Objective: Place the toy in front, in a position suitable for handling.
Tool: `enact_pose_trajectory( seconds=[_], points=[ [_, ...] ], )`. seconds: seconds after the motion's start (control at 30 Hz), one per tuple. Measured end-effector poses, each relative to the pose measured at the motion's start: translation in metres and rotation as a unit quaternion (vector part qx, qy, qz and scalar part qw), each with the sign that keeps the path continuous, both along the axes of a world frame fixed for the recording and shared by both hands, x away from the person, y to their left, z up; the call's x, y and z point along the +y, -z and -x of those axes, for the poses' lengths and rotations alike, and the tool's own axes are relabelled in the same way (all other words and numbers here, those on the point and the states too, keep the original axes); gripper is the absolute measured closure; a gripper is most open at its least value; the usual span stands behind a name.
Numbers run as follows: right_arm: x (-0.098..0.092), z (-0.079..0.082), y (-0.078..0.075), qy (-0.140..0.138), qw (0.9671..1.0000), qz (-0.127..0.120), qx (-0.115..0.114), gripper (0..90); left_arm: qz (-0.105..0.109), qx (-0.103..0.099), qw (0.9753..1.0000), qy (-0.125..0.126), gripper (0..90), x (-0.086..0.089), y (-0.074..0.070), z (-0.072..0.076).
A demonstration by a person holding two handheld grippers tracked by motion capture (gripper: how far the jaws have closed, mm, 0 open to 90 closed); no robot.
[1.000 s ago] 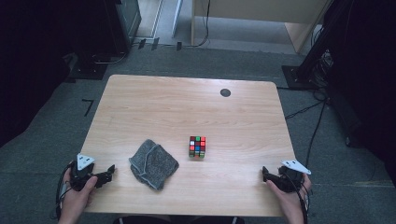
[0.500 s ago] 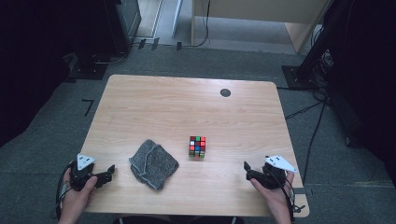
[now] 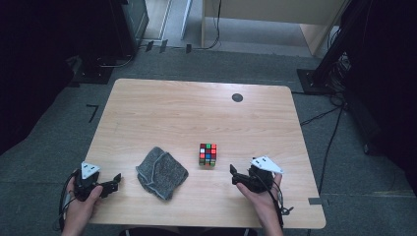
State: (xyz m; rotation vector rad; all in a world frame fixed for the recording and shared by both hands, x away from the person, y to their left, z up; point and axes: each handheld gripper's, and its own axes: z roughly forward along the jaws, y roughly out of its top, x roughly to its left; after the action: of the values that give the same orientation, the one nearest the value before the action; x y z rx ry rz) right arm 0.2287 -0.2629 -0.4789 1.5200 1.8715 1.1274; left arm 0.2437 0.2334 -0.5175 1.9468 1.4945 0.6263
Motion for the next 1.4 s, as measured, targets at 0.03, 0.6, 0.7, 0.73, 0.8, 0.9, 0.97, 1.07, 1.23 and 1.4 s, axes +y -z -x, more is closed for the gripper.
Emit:
enact_pose_trajectory(
  seconds=[0.03,0.6,0.7,0.73,0.8,0.9,0.97,1.07,1.23,1.4],
  points=[
    [0.008,-0.003,0.000,0.002,1.0000,-0.003,-0.002,11.7,0.000,0.000,1.0000,0.000,11.3,0.000,0.000,0.000],
    [0.082,-0.030,0.016,0.006,0.9997,-0.011,0.022,5.1,0.000,0.000,1.0000,0.000,11.3,0.000,0.000,0.000],
    [0.088,-0.032,0.020,0.009,0.9994,-0.016,0.029,4.1,0.000,0.000,1.0000,0.000,11.3,0.000,0.000,0.000],
    [0.095,-0.035,0.024,0.017,0.9992,-0.015,0.033,3.7,0.000,0.000,1.0000,0.000,11.3,0.000,0.000,0.000],
    [0.100,-0.038,0.028,0.025,0.9990,-0.012,0.035,3.6,0.000,0.000,1.0000,0.000,11.3,0.000,0.000,0.000],
    [0.105,-0.042,0.032,0.031,0.9988,-0.008,0.038,3.7,0.000,0.000,1.0000,0.000,11.3,0.000,0.000,0.000],
    [0.112,-0.046,0.036,0.032,0.9985,-0.001,0.044,4.2,0.000,0.000,1.0000,0.000,11.3,0.000,0.000,0.000],
    [0.114,-0.047,0.039,0.038,0.9982,0.007,0.045,5.3,0.000,0.000,1.0000,0.000,11.3,0.000,0.000,0.000],
    [0.112,-0.049,0.039,0.049,0.9978,0.009,0.044,8.0,0.000,0.000,1.0000,0.002,11.3,0.000,0.000,0.000],
    [0.111,-0.047,0.039,0.049,0.9979,0.009,0.040,15.2,0.000,0.000,1.0000,0.002,11.3,0.000,0.000,0.000]
  ],
)
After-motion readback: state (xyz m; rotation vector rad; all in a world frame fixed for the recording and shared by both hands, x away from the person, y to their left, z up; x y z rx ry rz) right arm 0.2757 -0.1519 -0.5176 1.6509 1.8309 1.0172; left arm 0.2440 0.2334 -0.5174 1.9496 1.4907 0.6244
